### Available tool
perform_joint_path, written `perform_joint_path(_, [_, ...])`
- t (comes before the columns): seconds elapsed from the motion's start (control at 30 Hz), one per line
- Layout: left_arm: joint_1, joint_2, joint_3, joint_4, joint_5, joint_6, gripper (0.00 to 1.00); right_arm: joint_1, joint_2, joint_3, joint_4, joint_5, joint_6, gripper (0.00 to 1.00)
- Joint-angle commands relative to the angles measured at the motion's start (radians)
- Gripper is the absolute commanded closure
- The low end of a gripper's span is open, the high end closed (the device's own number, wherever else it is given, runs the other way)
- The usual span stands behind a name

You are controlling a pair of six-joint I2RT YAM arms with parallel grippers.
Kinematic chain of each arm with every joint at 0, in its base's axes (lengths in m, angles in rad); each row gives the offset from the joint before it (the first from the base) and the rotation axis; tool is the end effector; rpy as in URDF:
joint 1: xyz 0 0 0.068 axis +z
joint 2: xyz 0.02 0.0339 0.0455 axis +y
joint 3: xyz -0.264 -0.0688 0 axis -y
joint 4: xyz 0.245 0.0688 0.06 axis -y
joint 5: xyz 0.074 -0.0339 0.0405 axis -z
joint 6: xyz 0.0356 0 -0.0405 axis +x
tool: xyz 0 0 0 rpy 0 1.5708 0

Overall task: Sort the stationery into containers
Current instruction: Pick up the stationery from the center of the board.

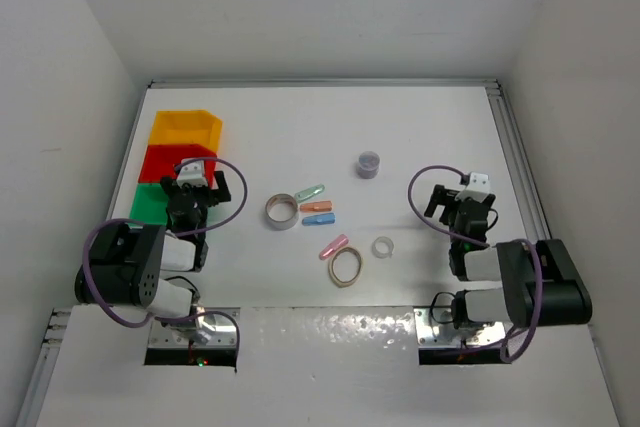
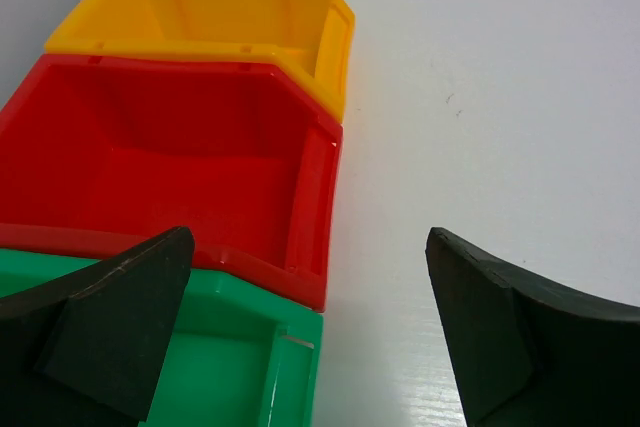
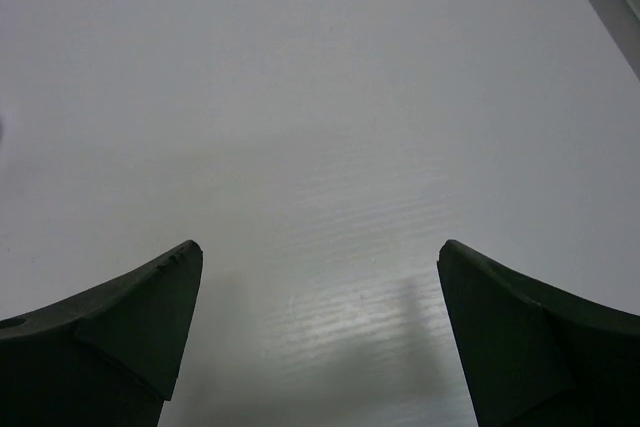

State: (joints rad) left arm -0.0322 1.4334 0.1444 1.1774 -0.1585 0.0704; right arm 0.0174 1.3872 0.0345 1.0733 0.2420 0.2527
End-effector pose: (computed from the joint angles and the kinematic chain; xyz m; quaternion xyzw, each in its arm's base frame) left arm 0.2181 -0.0014 0.1442 -0.0146 0.7448 0.0717 0.6632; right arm 0.1879 -0.0053 0.1169 0.1652 0.7788 -0.0151 0.6049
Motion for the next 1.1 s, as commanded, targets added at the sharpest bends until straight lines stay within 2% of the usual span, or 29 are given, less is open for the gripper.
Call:
perform_joint_path(0.0, [-0.005, -0.005, 0.018, 0.045, -0.006, -0.006, 0.0, 0.009, -0.127, 0.068, -0.187, -0.013, -0.018, 0.01])
perform_joint_path(0.03, [-0.006, -0.005, 0.017, 0.045, -0.004, -0.004, 0.0, 0.01, -0.155, 0.1, -0.32, -0.024, -0.033, 0.01])
perform_joint_path(0.1, [-0.006, -0.007, 0.018, 0.045, -0.003, 0.0, 0.0, 0.015, -0.224, 0.178, -0.389, -0.072, -0.067, 0.01])
perform_joint_path(0.13, [-0.008, -0.01, 0.017, 0.059, 0.032, 0.017, 0.0, 0.021, -0.249, 0.203, -0.444, -0.082, -0.122, 0.01])
perform_joint_path(0.17, [0.0, -0.036, 0.02, -0.009, 0.101, 0.035, 0.0, 0.029, -0.272, 0.264, -0.479, -0.079, -0.156, 0.01])
perform_joint_path(0.2, [0.011, -0.156, 0.041, -0.104, 0.144, 0.046, 0.0, 0.045, -0.307, 0.303, -0.516, -0.063, -0.193, 0.01])
perform_joint_path(0.23, [0.023, -0.207, 0.076, -0.219, 0.225, 0.084, 0.0, 0.055, -0.318, 0.336, -0.592, -0.043, -0.243, 0.01])
perform_joint_path(0.27, [0.028, -0.256, 0.171, -0.436, 0.36, 0.145, 0.0, 0.061, -0.329, 0.408, -0.633, -0.008, -0.306, 0.01])
perform_joint_path(0.37, [-0.007, -0.37, 0.343, -0.642, 0.353, 0.178, 0.0, 0.075, -0.349, 0.516, -0.774, 0.008, -0.423, 0.01])
perform_joint_path(0.43, [-0.029, -0.395, 0.44, -0.85, 0.448, 0.345, 0.0, 0.056, -0.366, 0.629, -0.831, 0.068, -0.312, 0.01])
perform_joint_path(0.47, [-0.046, -0.38, 0.571, -1.05, 0.521, 0.423, 0.0, 0.029, -0.381, 0.712, -0.924, 0.018, -0.15, 0.01])
perform_joint_path(0.5, [-0.058, -0.31, 0.654, -1.15, 0.525, 0.466, 0.0, -0.061, -0.381, 0.744, -0.979, -0.28, -0.115, 0.12])
perform_joint_path(0.53, [-0.07, -0.257, 0.734, -1.283, 0.521, 0.47, 0.0, -0.082, -0.376, 0.766, -0.992, -0.405, -0.112, 0.27])
perform_joint_path(0.57, [-0.095, -0.195, 0.908, -1.535, 0.521, 0.486, 0.0, -0.086, -0.354, 0.798, -1.003, -0.467, -0.116, 0.45])
perform_joint_path(0.6, [-0.107, -0.068, 0.994, -1.655, 0.546, 0.529, 0.0, -0.074, -0.334, 0.815, -1.03, -0.477, -0.113, 0.58])
perform_joint_path(0.63, [-0.124, -0.015, 1.059, -1.767, 0.562, 0.543, 0.0, -0.03, -0.315, 0.835, -1.123, -0.41, -0.112, 0.64])
perform_joint_path(0.67, [-0.168, 0.065, 1.143, -1.9, 0.554, 0.545, 0.0, 0.002, -0.28, 0.863, -1.165, -0.349, -0.11, 0.63])
perform_joint_path(0.73, [-0.221, 0.12, 1.182, -1.979, 0.519, 0.523, 0.04, 0.074, -0.254, 0.877, -1.257, -0.208, -0.105, 0.41])
perform_joint_path(0.77, [-0.277, 0.163, 1.181, -2.006, 0.461, 0.507, 0.22, 0.096, -0.241, 0.866, -1.273, -0.184, -0.109, 0.28])
perform_joint_path(0.8, [-0.296, 0.186, 1.178, -2.007, 0.442, 0.471, 0.31, 0.142, -0.241, 0.855, -1.279, -0.159, -0.11, 0.2])
perform_joint_path(0.83, [-0.308, 0.208, 1.176, -2.007, 0.432, 0.457, 0.46, 0.162, -0.243, 0.842, -1.282, -0.139, -0.109, 0.1])
perform_joint_path(0.87, [-0.322, 0.249, 1.179, -2.006, 0.436, 0.445, 0.51, 0.18, -0.246, 0.817, -1.282, -0.11, -0.109, 0.01])
perform_joint_path(0.93, [-0.327, 0.28, 1.186, -1.987, 0.435, 0.41, 0.51, 0.234, -0.255, 0.795, -1.293, -0.096, -0.095, 0.02])
perform_joint_path(1.0, [-0.336, 0.308, 1.179, -1.952, 0.416, 0.404, 0.46, 0.278, -0.272, 0.759, -1.29, -0.087, -0.079, 0.03])
perform_joint_path(1.07, [-0.342, 0.326, 1.163, -1.934, 0.402, 0.404, 0.46, 0.314, -0.284, 0.723, -1.29, -0.075, -0.058, 0.03])
